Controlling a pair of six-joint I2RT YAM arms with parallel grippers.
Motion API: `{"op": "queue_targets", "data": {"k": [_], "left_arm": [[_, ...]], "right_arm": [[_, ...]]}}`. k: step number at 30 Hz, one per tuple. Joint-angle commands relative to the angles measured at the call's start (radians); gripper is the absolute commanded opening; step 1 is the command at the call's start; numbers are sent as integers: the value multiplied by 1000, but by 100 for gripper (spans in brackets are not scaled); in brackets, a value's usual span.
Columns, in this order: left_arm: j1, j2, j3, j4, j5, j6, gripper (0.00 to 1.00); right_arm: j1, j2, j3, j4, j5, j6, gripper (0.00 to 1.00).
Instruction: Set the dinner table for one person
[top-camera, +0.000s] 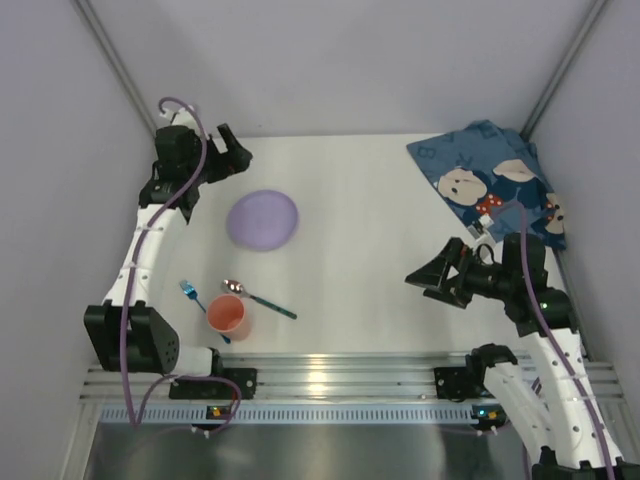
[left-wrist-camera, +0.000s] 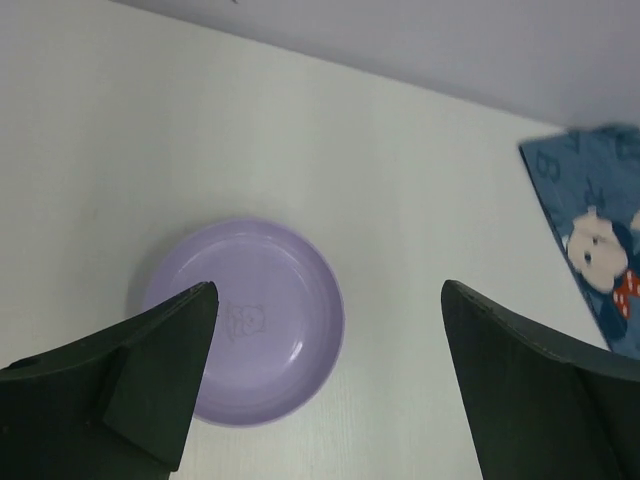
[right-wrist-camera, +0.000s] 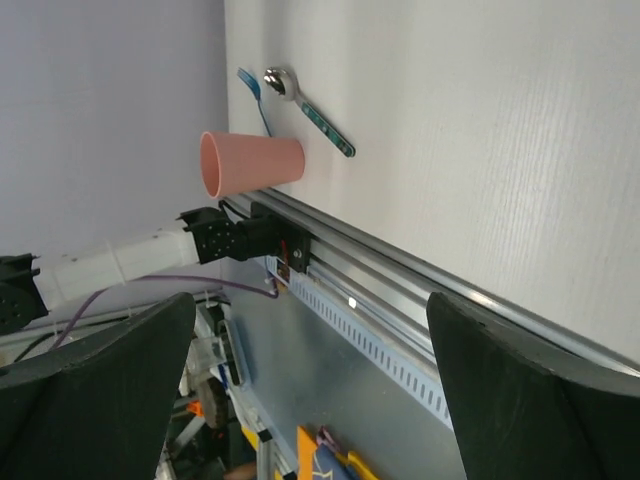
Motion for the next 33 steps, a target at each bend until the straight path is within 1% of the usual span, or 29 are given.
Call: {"op": "queue_targets", "data": {"k": [1,2,3,4,6,8,9,10,11,13,15,16,17,18,19,20,21,22,23,24,25,26,27,28,29,30,31,32,33], "left_arm": [[4,-127,69,-47,-400,-216,98],[8,-159,19,-43,-483,-252,98],[40,-167,-58,-43,-476,-268,99],[74,-176,-83,-27,-391,-224,99],[74,-190,-94,-64,-397,-255,99],[77,-204,-120,-102,-433,-338,98],[109,-199,-152,-116,-408,-355,99],[131,-192,-156,-101,-268,-332,99],[145,-178,-155,-81,-184,-300,99],[150,-184,-115,-41,-107,-247,99],[150,-225,-121,-9,-98,-284,99],[150,-242,-147,49,-79,-300,99],[148,-253,-178,121,-24,-308,99],[148,-241,-167,117,0,-311,99],[147,-191,-143,85,17,-306,99],[145,-160,-111,-17,34,-297,99],[142,-126,-30,-92,25,-295,99],[142,-70,7,-157,19,-286,99],[139,-51,53,-244,21,-273,99],[125,-41,63,-272,-5,-254,99],[116,-41,64,-292,-16,-246,99],[105,-58,45,-296,-19,-240,99],[78,-72,31,-296,-36,-233,99],[62,-98,15,-296,-39,-233,99],[47,-110,-15,-296,-39,-230,99],[-2,-121,-27,-300,-67,-229,99],[-24,-138,-40,-306,-87,-233,99],[-48,-146,-63,-308,-94,-236,99],[-91,-150,-74,-311,-96,-236,99]], "right_arm": [[26,51,80,81,22,-66,100],[26,59,86,86,32,-64,100],[26,70,92,93,49,-61,100],[26,91,104,98,66,-64,100],[24,116,127,98,94,-72,100],[24,156,155,95,112,-78,100],[24,171,187,96,121,-81,100],[26,203,204,99,124,-84,100],[26,219,221,99,128,-95,99],[26,265,270,96,137,-112,100],[26,288,306,95,173,-127,100],[26,314,317,95,195,-130,100],[26,332,327,90,227,-139,100],[26,357,362,48,329,-139,100],[26,430,391,21,385,-145,100],[24,478,421,6,426,-150,100],[26,531,492,-18,480,-162,100],[21,647,538,-35,508,-170,100],[20,712,645,-54,535,-187,100],[13,842,702,-95,589,-193,100],[4,909,763,-118,612,-198,100],[-20,974,887,-138,629,-211,100],[-36,1097,947,-170,658,-218,100],[-68,1157,1006,-186,670,-224,100],[-86,1217,1126,-207,687,-233,100],[-91,1325,1180,-247,724,-238,100],[-147,1377,1233,-267,741,-242,100],[-160,1424,1323,-285,758,-250,100],[-171,1469,1359,-316,781,-256,100]]}}
